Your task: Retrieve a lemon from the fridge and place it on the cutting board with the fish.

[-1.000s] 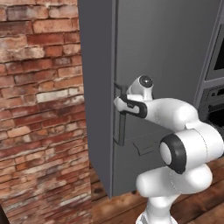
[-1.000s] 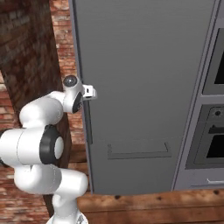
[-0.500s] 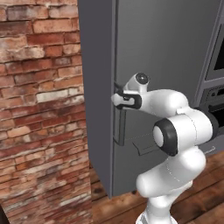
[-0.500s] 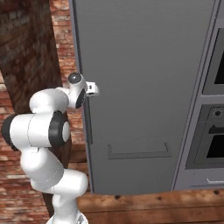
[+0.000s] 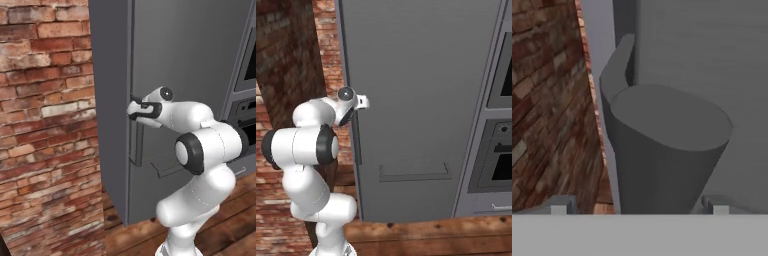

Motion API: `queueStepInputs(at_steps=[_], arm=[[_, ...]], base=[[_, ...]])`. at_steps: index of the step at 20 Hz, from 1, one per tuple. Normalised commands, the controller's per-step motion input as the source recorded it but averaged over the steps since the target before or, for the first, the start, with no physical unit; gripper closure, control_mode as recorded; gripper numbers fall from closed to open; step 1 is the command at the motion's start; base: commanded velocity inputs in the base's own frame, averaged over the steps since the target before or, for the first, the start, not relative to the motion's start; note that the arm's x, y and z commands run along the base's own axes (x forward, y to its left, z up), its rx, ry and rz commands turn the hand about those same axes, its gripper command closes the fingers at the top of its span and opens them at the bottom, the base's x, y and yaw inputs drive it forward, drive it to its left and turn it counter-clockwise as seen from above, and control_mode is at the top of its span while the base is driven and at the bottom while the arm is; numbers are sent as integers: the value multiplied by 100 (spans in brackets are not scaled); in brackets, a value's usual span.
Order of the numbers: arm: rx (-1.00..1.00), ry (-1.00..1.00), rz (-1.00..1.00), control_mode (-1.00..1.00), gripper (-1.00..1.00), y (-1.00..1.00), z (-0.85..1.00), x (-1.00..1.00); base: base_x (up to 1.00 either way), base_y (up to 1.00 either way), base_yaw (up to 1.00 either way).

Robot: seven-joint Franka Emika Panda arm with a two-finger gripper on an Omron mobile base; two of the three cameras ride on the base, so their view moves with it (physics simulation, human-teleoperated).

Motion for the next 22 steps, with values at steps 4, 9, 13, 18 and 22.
queueStepInputs(at_steps=[4, 9, 13, 18, 22], arm=[[3, 0, 9, -100, 100, 0, -9, 39], [0, 13, 0, -100, 100, -9, 0, -7], [0, 8, 0, -100, 100, -18, 11, -70], [0, 0, 0, -100, 100, -62, 16, -98], [9, 3, 0, -100, 100, -100, 21, -100]], base=[[0, 0, 0], [0, 0, 0], [0, 0, 0], [0, 0, 0], [0, 0, 0]])
